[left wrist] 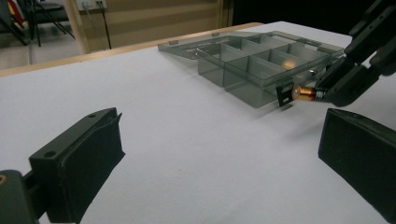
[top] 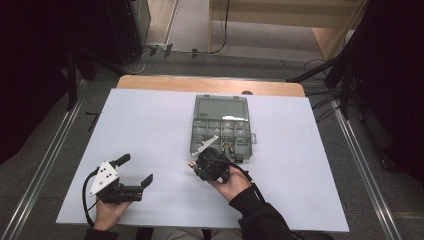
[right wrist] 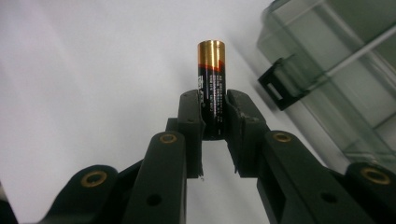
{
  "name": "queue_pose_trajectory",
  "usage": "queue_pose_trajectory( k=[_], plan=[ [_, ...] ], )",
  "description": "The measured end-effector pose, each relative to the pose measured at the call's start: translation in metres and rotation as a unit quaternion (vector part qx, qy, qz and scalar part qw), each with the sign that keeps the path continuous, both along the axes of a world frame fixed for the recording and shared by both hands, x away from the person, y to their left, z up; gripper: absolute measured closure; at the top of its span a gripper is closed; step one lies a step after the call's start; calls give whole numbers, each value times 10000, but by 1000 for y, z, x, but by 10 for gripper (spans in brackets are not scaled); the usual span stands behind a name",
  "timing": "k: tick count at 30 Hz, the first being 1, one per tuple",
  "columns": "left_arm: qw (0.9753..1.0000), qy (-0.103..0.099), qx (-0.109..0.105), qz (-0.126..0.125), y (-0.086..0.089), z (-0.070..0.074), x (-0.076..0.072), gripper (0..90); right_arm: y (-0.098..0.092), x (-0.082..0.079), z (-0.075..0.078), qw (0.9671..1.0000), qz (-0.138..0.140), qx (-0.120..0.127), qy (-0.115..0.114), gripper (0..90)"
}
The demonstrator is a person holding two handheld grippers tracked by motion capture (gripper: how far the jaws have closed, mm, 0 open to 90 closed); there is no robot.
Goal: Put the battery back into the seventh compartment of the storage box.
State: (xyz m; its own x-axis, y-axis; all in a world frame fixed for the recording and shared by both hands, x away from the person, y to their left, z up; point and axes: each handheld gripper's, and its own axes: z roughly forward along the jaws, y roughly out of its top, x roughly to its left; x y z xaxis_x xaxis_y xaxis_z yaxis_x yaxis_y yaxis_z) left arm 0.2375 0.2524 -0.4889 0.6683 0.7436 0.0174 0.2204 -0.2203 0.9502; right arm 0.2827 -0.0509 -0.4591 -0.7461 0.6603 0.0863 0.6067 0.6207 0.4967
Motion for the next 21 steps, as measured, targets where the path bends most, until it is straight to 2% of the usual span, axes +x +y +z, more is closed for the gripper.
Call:
queue_pose_trajectory(
  k=[5, 8, 14, 21],
  plan=[
    [10000, -12, 6, 9, 1, 0, 0, 0, -17, 4, 7, 9986, -291, 445, 15, 779],
    [10000, -15, -23, 5, 1, 0, 0, 0, -26, 7, 10, 9961, -516, 715, 35, 779],
    [10000, -28, -55, 17, 1, 1, 0, 0, -48, 13, 12, 9881, -923, 1229, 94, 779],
    [10000, -34, -67, 24, 2, 1, 1, 0, -72, 17, 16, 9808, -1275, 1473, 55, 779]
  ],
)
